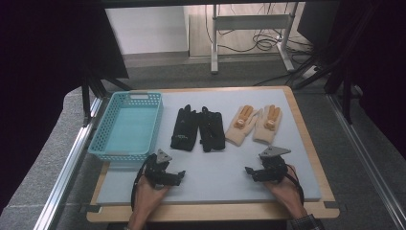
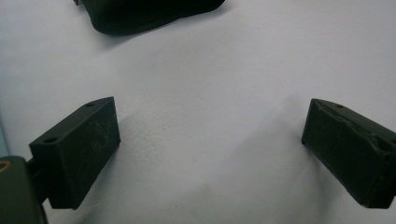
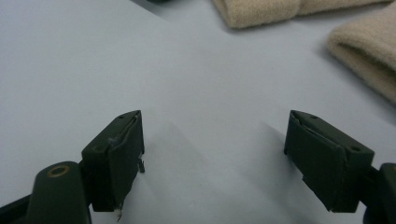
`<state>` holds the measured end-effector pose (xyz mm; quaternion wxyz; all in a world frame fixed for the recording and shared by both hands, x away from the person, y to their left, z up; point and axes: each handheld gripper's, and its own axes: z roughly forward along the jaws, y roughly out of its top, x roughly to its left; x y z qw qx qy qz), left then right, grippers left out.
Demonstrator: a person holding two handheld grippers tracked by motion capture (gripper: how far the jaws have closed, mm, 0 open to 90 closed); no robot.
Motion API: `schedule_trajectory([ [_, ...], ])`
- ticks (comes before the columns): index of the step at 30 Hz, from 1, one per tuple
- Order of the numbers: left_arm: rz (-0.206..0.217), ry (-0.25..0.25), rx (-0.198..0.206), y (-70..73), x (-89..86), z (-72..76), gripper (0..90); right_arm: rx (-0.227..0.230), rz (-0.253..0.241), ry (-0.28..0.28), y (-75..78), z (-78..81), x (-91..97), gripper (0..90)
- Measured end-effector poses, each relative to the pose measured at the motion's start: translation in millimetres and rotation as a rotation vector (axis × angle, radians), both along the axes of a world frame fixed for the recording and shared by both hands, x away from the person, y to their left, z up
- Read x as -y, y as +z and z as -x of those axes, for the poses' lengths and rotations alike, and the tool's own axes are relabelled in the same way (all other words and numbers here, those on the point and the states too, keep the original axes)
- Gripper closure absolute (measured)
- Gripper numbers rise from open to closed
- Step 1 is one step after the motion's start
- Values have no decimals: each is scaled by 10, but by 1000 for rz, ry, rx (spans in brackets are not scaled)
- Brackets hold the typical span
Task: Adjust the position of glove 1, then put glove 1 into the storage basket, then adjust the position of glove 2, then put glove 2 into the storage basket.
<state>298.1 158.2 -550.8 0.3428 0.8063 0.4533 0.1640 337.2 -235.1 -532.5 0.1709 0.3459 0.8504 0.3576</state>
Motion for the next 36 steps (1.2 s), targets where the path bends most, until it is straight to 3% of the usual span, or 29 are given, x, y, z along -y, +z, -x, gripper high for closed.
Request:
schedule_trajectory([
  [11, 1, 2, 2, -1, 0, 3, 46, -4, 10, -7, -6, -5, -8, 137],
  [36, 3, 3, 2, -1, -1, 5, 48, -3, 10, -12, -1, -4, -7, 142],
])
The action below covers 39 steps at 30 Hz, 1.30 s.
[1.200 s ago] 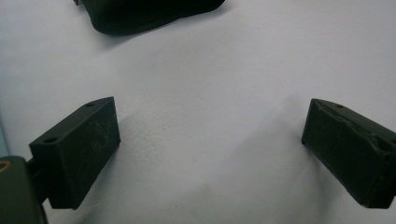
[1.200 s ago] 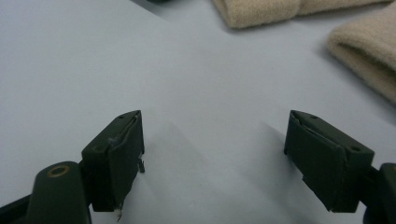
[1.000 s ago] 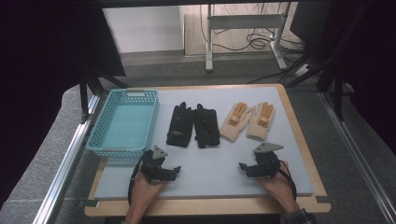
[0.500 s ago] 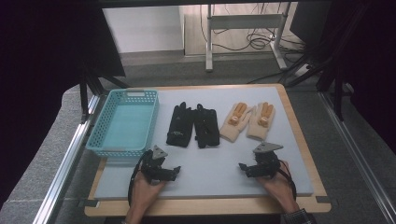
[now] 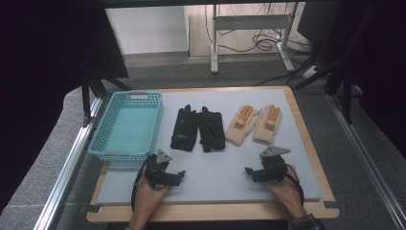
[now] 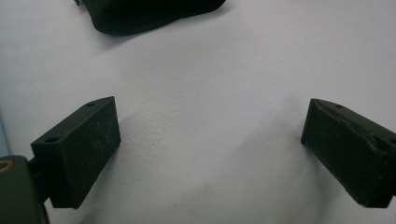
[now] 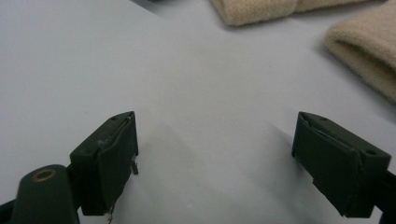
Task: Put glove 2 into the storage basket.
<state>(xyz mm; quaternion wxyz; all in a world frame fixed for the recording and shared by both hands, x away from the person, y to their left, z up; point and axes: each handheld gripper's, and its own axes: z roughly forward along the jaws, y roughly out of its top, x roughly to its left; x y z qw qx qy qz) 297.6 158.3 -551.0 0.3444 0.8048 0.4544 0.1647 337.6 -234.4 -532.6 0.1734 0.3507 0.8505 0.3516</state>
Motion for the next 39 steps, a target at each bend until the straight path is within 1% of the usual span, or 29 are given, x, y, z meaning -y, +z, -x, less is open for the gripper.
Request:
schedule_trajectory([
  [7, 0, 0, 0, 0, -1, 0, 49, 1, -6, 3, 7, 8, 0, 170],
  [11, 0, 0, -1, 0, -1, -1, 49, 8, 0, 6, 18, 9, -11, 177],
  [19, 0, 0, -1, 0, -1, 0, 48, 12, -28, 24, 109, -17, -35, 205],
  [23, 1, 0, -1, 0, 0, 0, 48, 7, -42, 37, 154, -56, -64, 224],
  [29, 0, 0, -1, 0, -1, 0, 48, 6, -38, 62, 232, -122, -149, 251],
  [37, 0, 0, -1, 0, -1, 0, 48, 3, -53, 75, 306, -244, -245, 265],
  [39, 0, 0, -1, 0, -1, 0, 49, -2, -50, 82, 342, -311, -313, 264],
])
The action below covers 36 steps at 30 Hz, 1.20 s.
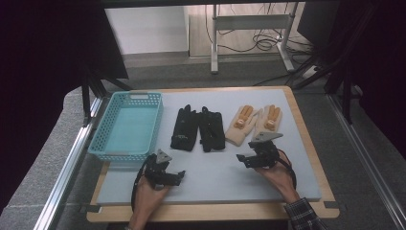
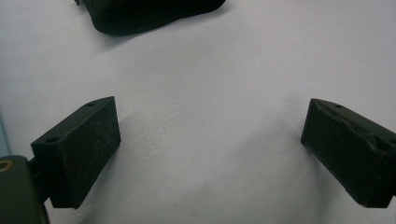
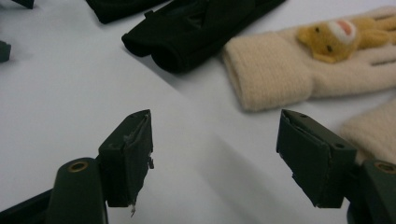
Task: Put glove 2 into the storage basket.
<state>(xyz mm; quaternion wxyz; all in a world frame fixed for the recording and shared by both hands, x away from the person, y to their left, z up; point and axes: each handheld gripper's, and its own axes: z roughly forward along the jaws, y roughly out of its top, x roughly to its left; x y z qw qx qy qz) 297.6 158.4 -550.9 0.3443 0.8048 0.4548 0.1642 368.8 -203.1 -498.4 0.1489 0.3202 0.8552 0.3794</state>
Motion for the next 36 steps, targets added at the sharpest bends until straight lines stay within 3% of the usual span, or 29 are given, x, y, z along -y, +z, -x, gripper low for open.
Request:
schedule_trajectory([
  [6, 0, -1, 0, 0, -1, 0, 49, -7, -5, 16, 74, -159, -151, 284],
  [23, 2, 0, 1, -1, 1, 1, 49, -12, -11, 49, 125, -736, -635, 466],
  [26, 0, 0, 1, -1, 0, 0, 49, -15, 5, 51, 99, -840, -743, 456],
  [36, -3, -3, 0, 1, -3, 0, 49, -35, 54, 23, -101, -1161, -1088, 277],
])
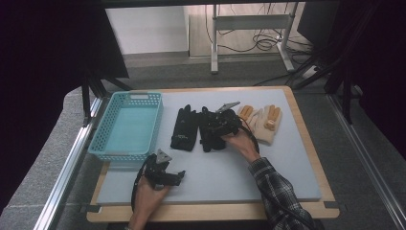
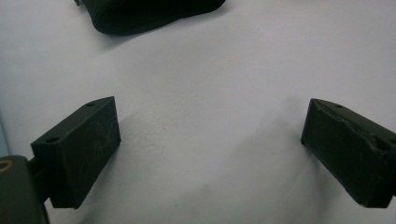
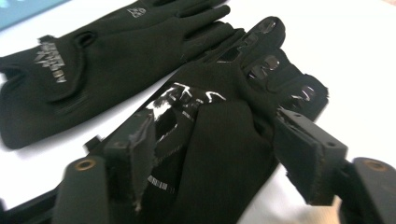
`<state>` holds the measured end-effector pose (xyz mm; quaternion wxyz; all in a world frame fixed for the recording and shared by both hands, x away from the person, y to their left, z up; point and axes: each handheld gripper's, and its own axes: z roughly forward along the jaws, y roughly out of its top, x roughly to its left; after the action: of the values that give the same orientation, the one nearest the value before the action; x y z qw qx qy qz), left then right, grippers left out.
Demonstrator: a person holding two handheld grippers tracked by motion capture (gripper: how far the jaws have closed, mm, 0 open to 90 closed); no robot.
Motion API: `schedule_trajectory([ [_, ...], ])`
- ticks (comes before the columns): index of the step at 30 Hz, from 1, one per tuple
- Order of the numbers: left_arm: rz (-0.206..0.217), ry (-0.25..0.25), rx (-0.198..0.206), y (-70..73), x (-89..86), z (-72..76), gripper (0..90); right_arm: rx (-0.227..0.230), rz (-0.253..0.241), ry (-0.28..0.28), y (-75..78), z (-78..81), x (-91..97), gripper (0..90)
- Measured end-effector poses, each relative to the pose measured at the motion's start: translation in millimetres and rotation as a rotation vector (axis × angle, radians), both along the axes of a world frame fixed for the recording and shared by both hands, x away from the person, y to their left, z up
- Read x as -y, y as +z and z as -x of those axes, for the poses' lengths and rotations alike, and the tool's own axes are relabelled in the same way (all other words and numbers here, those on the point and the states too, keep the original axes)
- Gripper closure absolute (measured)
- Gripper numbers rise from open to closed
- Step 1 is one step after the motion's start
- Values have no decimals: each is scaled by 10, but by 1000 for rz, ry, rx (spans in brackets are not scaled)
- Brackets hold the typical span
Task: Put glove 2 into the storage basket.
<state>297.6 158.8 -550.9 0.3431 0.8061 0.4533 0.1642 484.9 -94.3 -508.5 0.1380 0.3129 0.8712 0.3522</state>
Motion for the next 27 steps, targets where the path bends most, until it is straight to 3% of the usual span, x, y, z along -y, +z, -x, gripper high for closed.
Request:
schedule_trajectory([
  [5, 2, 0, 1, 0, 1, 1, 49, 10, 97, -8, -136, -115, -135, 258],
  [6, 2, 0, 1, -1, 1, 1, 49, 5, 94, -15, -160, -126, -147, 263],
  [11, 2, 0, 1, -1, 2, 1, 48, -22, 55, -52, -157, -121, -117, 487],
  [14, 2, 0, 1, -1, 2, 1, 49, -41, 71, -56, -118, -99, -124, 699],
  [16, 1, 0, 0, -1, 2, 1, 49, -28, 103, -57, -100, -80, -138, 761],
  [21, 1, 0, 0, 0, 1, 0, 49, -24, 113, -69, -56, -40, -125, 813],
  [27, 1, -1, -1, 0, 0, 0, 49, -26, 49, -78, 62, 59, -39, 814],
])
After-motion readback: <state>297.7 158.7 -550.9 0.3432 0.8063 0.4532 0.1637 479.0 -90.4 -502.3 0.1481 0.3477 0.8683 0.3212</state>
